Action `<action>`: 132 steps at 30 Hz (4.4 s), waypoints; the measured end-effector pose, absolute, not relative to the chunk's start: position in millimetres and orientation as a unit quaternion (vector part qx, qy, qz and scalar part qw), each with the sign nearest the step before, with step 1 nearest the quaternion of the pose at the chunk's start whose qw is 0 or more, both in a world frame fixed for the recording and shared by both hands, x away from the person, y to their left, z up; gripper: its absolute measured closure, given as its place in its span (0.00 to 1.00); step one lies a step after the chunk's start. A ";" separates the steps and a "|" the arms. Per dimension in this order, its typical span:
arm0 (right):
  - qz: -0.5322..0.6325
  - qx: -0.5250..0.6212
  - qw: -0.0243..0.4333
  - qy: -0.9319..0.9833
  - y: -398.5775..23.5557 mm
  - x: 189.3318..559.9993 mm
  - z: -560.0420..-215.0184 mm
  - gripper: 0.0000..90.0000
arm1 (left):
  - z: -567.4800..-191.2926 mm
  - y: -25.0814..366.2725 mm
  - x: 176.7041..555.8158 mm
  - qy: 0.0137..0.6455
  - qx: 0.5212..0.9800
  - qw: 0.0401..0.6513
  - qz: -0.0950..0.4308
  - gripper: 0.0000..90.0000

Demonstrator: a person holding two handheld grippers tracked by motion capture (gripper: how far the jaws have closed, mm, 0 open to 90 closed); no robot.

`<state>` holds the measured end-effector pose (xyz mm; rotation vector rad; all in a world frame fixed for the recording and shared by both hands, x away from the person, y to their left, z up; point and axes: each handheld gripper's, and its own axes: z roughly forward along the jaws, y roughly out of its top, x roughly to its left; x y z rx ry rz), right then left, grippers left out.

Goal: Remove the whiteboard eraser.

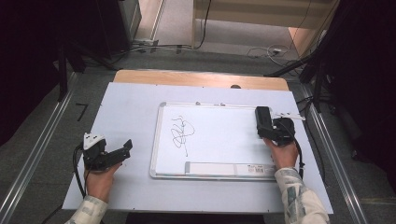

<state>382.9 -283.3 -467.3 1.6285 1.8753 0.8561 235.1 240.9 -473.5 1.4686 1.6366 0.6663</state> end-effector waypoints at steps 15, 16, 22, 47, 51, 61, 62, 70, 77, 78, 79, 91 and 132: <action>0.309 0.603 0.260 0.688 -276.5 409.9 -470.7 0.25 | -474.3 243.0 235.4 0.653 0.581 0.410 0.261 0.06; 0.309 0.603 0.259 0.688 -276.0 411.9 -470.7 0.26 | -474.3 243.1 235.3 0.653 0.581 0.410 0.261 0.06; 0.300 0.612 0.249 0.688 -274.7 422.0 -475.2 0.29 | -474.5 244.3 234.9 0.654 0.581 0.409 0.260 0.06; 0.278 0.623 0.242 0.689 -274.0 436.2 -486.4 0.37 | -475.6 246.0 234.6 0.657 0.578 0.410 0.255 0.06; 0.273 0.617 0.252 0.694 -272.6 436.0 -487.3 0.40 | -475.9 246.4 234.3 0.659 0.577 0.410 0.255 0.06; 0.273 0.616 0.254 0.694 -272.2 435.4 -487.3 0.41 | -476.2 247.4 233.8 0.660 0.575 0.412 0.253 0.06; 0.273 0.616 0.254 0.694 -272.2 435.4 -487.3 0.41 | -476.2 247.4 233.8 0.660 0.575 0.412 0.253 0.06; 0.270 0.618 0.258 0.692 -270.8 434.3 -486.7 0.42 | -476.1 248.5 233.8 0.664 0.571 0.414 0.250 0.06; 0.268 0.617 0.253 0.695 -269.7 427.6 -485.5 0.42 | -475.6 249.1 233.1 0.664 0.571 0.413 0.249 0.06; 0.268 0.617 0.253 0.695 -269.7 427.6 -485.5 0.42 | -475.5 249.1 233.0 0.664 0.571 0.413 0.249 0.06; 0.270 0.616 0.251 0.697 -269.6 425.0 -485.5 0.42 | -475.6 249.1 233.1 0.664 0.571 0.414 0.249 0.06; 0.268 0.603 0.240 0.712 -267.9 410.9 -483.8 0.42 | -476.4 248.3 234.2 0.666 0.570 0.413 0.247 0.06; 0.343 0.550 0.229 0.726 -235.9 372.6 -444.0 0.42 | -477.0 248.8 233.9 0.665 0.569 0.416 0.247 0.07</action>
